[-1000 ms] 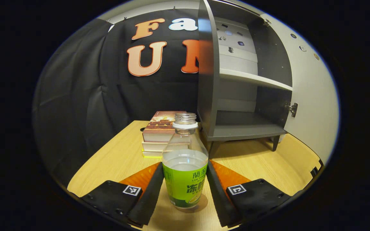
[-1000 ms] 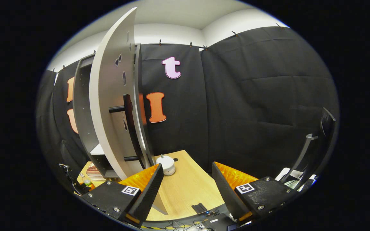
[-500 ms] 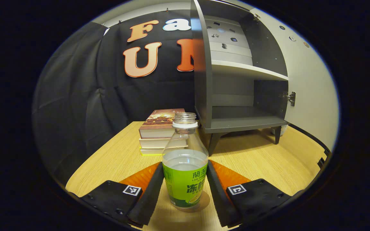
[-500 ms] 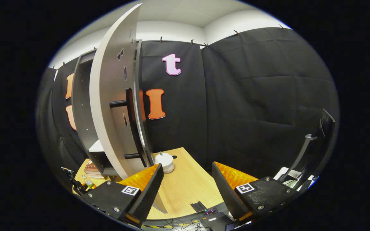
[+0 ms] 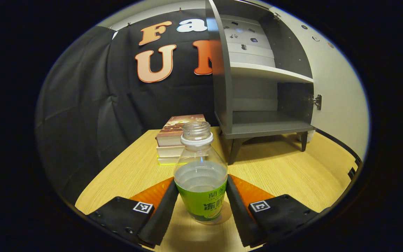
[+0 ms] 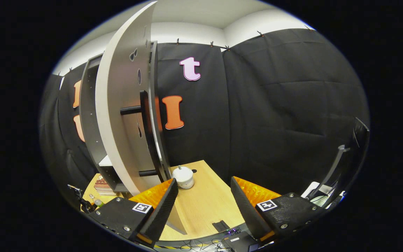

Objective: Open the cabinet door with the right hand, grasp the bottle in the cabinet with the left hand and place it on the coaster, then close the cabinet door with the right hand.

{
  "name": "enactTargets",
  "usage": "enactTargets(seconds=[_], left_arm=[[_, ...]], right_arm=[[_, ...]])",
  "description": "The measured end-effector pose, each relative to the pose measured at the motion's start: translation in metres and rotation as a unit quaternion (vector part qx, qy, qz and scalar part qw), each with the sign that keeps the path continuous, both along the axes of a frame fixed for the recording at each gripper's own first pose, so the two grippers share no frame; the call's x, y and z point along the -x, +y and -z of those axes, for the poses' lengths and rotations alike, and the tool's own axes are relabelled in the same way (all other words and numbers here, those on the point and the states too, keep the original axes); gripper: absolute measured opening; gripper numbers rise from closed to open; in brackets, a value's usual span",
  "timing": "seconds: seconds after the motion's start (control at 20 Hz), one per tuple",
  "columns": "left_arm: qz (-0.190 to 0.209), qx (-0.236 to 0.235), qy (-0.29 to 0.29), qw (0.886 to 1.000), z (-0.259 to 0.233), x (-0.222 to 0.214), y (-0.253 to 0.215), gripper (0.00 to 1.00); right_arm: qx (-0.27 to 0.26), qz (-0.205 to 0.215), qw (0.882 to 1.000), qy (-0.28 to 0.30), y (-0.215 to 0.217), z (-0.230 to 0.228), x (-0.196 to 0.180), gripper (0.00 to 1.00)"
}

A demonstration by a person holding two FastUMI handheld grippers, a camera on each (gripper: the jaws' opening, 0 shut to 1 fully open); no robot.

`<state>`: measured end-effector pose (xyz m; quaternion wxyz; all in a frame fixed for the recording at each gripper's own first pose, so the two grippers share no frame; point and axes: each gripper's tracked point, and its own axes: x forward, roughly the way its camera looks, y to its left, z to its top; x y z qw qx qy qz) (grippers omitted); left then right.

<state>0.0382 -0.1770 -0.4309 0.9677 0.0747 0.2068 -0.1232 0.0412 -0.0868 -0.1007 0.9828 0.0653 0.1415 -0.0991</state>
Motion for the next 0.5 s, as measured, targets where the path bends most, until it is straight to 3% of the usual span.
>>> enactTargets(seconds=[0.1,0.25,0.35,0.5], left_arm=[[-0.001,-0.001,0.001,1.000,0.0002,0.0020,0.0010,0.86],[0.000,-0.006,0.002,1.000,-0.0005,0.0038,0.0016,0.89],[0.001,-0.004,0.004,1.000,-0.0018,0.0070,0.0007,0.96],[0.000,-0.005,0.003,1.000,-0.0071,0.0085,0.0027,0.97]], right_arm=[[0.008,0.004,1.000,0.001,-0.0023,0.0008,-0.0027,0.93],[0.007,0.004,1.000,0.001,-0.0026,0.0010,-0.0030,0.93],[0.005,0.005,1.000,0.002,-0.0024,0.0007,-0.0039,0.93],[0.018,0.000,1.000,0.001,0.0016,-0.0003,-0.0055,0.93]])
